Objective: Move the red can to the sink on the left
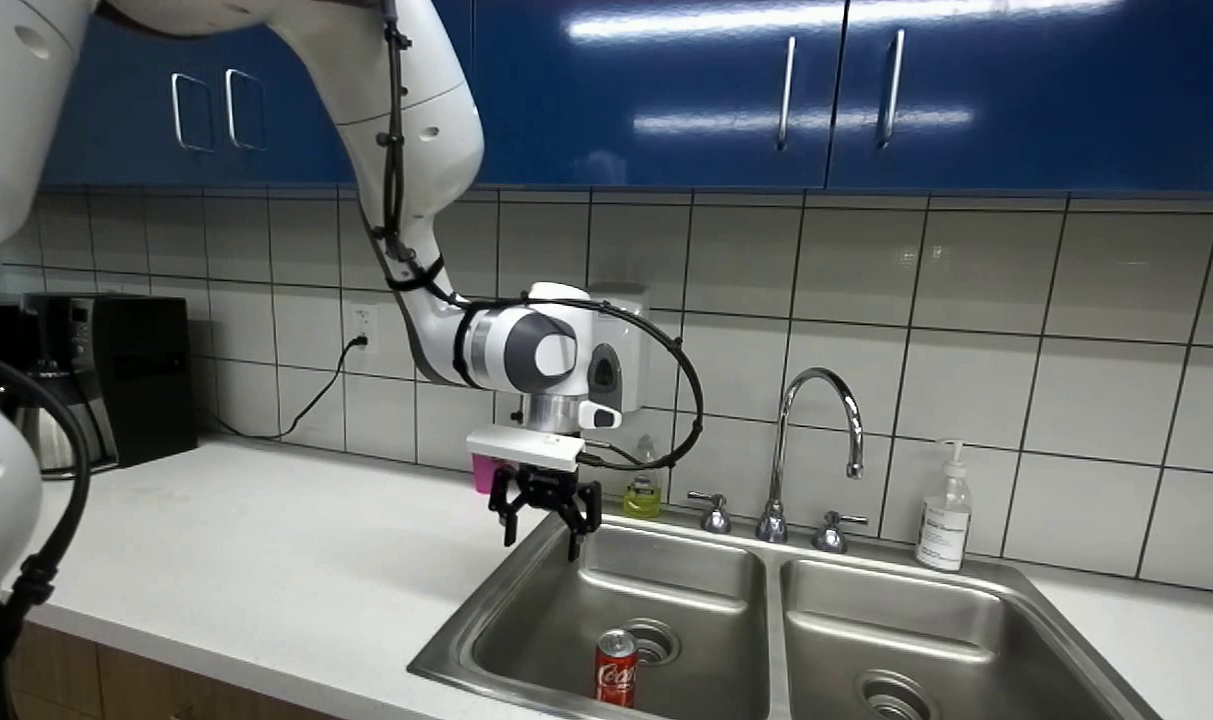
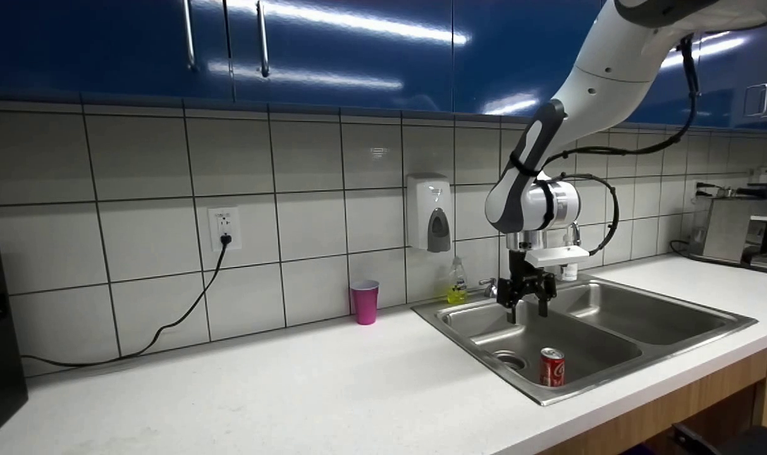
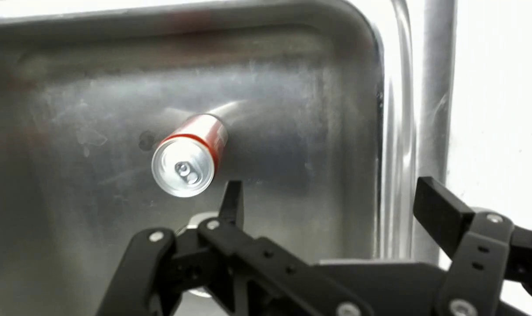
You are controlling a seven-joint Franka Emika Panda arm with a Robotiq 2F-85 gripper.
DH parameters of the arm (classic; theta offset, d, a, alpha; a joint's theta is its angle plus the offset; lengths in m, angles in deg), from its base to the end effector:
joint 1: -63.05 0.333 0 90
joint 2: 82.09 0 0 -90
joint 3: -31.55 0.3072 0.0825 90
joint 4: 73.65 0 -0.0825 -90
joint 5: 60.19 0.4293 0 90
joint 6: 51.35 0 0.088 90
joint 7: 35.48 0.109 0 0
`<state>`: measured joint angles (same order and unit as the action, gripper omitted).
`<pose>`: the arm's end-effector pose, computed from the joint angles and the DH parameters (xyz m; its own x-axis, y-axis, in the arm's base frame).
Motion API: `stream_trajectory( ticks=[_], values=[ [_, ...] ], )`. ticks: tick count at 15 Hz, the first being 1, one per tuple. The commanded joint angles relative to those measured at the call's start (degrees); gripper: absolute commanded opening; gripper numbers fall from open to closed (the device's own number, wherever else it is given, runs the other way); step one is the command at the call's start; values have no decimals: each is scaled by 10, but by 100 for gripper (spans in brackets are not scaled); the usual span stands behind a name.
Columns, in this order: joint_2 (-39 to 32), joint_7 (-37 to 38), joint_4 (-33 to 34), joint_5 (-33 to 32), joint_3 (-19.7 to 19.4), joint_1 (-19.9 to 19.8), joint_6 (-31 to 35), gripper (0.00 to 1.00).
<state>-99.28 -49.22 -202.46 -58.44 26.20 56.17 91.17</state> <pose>0.5464 -0.1205 0.1789 0.9982 0.0050 -0.0598 0.0048 -1.0000 -0.0039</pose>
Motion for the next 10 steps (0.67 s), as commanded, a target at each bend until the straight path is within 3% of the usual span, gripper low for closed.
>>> stream_trajectory(
  ticks=[1, 5, 6, 10],
  values=[
    [92, 16, -94, -20, 13, 16, -32, 100],
    [163, 19, -164, -19, 27, 39, -74, 100],
    [105, 1, -120, -5, 23, 31, -48, 100],
    [110, 1, -127, -5, 23, 34, -49, 100]
  ],
)
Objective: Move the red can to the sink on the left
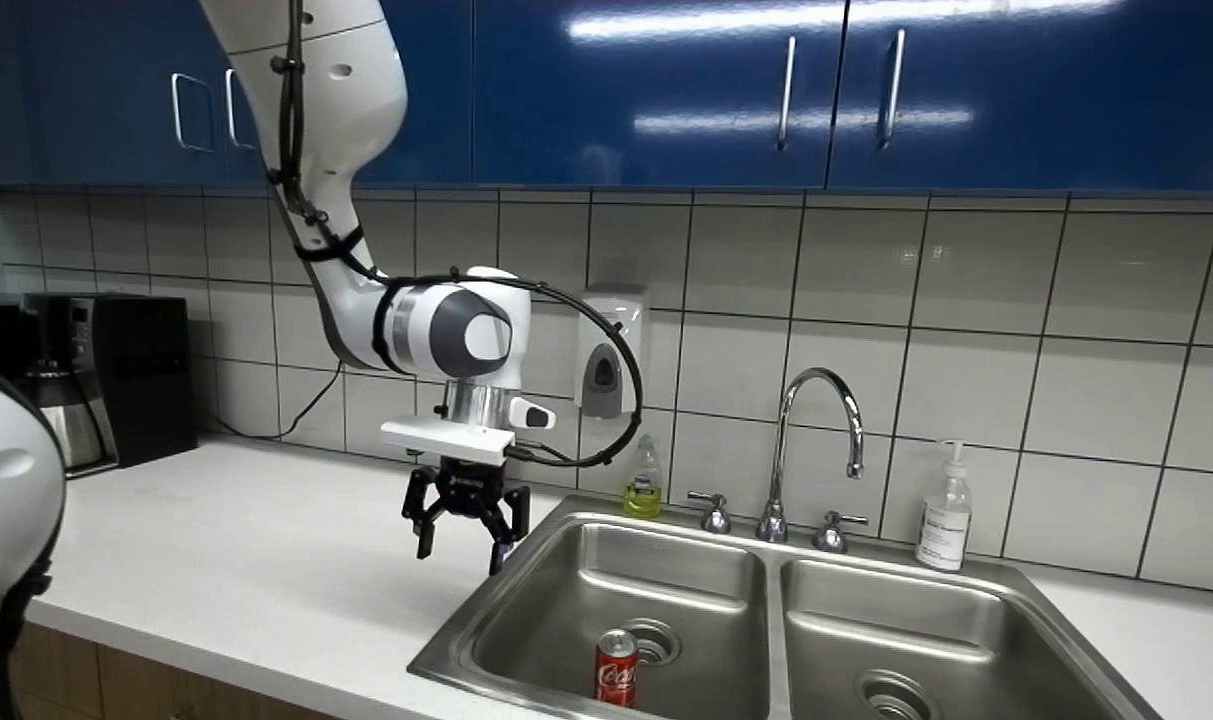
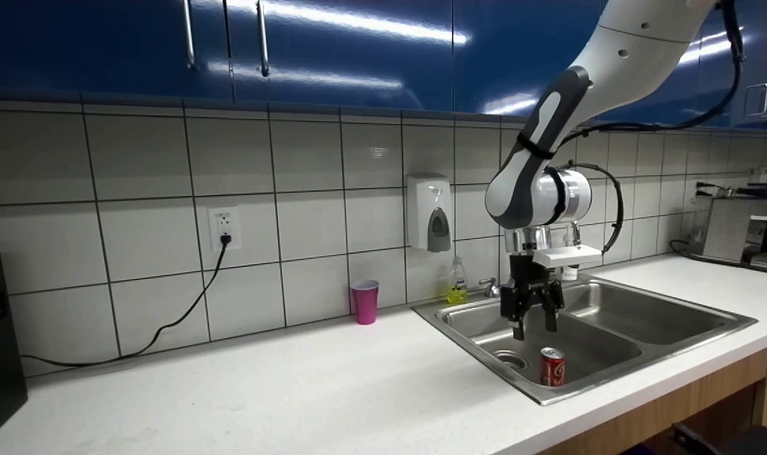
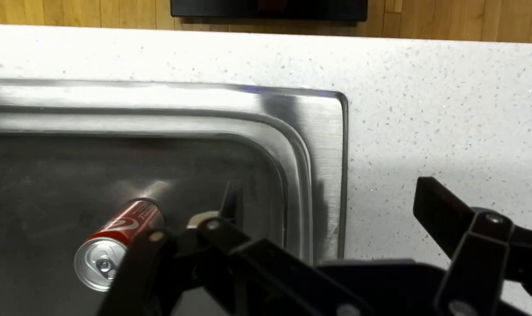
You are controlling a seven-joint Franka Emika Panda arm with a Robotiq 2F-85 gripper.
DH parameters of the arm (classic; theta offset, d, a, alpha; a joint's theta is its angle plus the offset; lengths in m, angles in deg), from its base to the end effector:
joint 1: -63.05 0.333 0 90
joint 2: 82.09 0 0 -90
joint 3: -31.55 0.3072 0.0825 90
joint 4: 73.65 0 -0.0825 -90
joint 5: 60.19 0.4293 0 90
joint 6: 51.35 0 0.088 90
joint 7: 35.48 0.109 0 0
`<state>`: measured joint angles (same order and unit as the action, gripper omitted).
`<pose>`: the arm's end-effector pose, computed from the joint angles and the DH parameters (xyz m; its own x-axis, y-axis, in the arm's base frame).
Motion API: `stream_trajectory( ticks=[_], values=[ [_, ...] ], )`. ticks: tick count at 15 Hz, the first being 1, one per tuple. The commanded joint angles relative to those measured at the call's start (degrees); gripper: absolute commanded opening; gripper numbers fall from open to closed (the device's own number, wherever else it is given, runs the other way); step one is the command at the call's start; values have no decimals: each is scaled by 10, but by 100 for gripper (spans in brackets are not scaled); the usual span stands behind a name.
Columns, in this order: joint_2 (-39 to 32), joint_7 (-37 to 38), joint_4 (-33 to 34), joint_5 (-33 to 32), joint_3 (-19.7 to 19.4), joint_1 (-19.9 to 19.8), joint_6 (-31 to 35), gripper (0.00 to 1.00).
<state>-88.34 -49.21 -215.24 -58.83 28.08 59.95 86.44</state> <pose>0.4782 -0.0557 0.1873 0.9799 0.1080 -0.1679 0.1015 -0.9937 -0.0472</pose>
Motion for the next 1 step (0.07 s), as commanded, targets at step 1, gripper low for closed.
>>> stream_trajectory(
  ticks=[1],
  values=[
    [-2, 1, 2, -1, 3, -5, -1, 100]
  ],
)
